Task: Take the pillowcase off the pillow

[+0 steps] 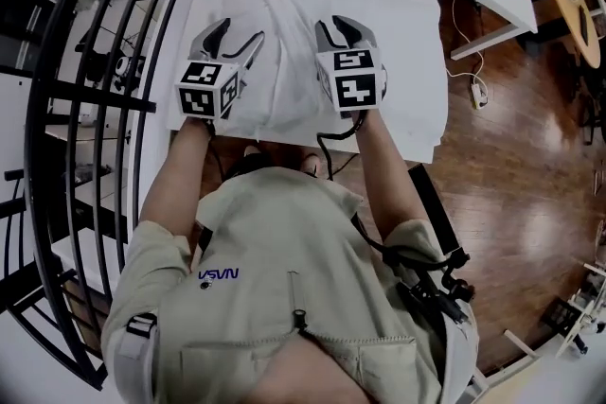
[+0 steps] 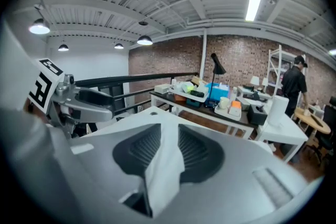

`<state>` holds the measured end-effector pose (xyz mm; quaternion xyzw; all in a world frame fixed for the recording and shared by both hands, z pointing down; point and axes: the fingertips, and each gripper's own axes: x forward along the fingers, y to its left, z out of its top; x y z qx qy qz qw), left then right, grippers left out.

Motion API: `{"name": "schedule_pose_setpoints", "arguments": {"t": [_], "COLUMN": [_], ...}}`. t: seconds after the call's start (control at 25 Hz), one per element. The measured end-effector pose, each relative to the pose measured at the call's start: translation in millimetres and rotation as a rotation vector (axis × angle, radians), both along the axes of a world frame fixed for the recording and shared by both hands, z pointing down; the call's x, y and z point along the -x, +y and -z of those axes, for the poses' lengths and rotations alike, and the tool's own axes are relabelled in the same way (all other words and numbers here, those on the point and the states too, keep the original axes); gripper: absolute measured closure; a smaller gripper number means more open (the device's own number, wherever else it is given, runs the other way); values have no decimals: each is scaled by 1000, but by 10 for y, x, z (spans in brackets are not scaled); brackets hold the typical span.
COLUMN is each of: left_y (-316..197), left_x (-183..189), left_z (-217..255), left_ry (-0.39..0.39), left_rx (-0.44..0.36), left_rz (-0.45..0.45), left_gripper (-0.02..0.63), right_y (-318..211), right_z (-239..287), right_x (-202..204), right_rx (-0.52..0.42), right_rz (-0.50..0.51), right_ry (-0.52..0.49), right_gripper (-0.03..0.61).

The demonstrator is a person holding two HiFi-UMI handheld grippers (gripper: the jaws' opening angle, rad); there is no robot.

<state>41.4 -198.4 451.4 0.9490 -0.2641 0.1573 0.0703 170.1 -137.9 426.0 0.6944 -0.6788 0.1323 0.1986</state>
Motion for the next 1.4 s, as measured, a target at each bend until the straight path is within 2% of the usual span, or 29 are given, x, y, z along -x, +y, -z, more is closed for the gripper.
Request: {"name": "schedule_pose_setpoints", "arguments": {"t": [0.28,0.52,0.64,0.8,0.88,1.0,1.08,1.12,1.16,1.4], "left_y": [-343,-476,-483,-402,-376,-280,-254,-258,-262,-310], "left_x": [-151,-361,-453,-460,-513,-539,-500,-481,-465,-291], "left_z": [-257,-510,-601,-721,-732,-795,-768,-735,-697,-533], "left_ry": [-93,-89,-119,-163,-170,-205,-226,-229,-226,-156], "left_rx": [35,98,94,130,131,100,44,18,-3,-71], "left_rz": [-112,-182,-214,-208,-211,-237,-240,-235,-227,-151], "left_gripper": [299,276,290,313,339,424,534,564,583,597], "right_y": [-369,-610,-739,-771,-798,-868,-894,-865,-829,-739], "right_z": [-216,-370,-491,-706,-791,-888,-873,-876,-878,-693], "right_x": [-36,-144,-106,-62,-123,-111,-95,-122,-167,-543], "right_rx": [117,218,264,354,392,414,402,405,406,289], "right_rz": [-31,-87,-63,-5,3,45,51,31,4,-157], "right_ry": [44,77,85,83,99,138,155,147,132,97], "right_gripper": [457,449,449,449,444,453,530,572,572,574]}}
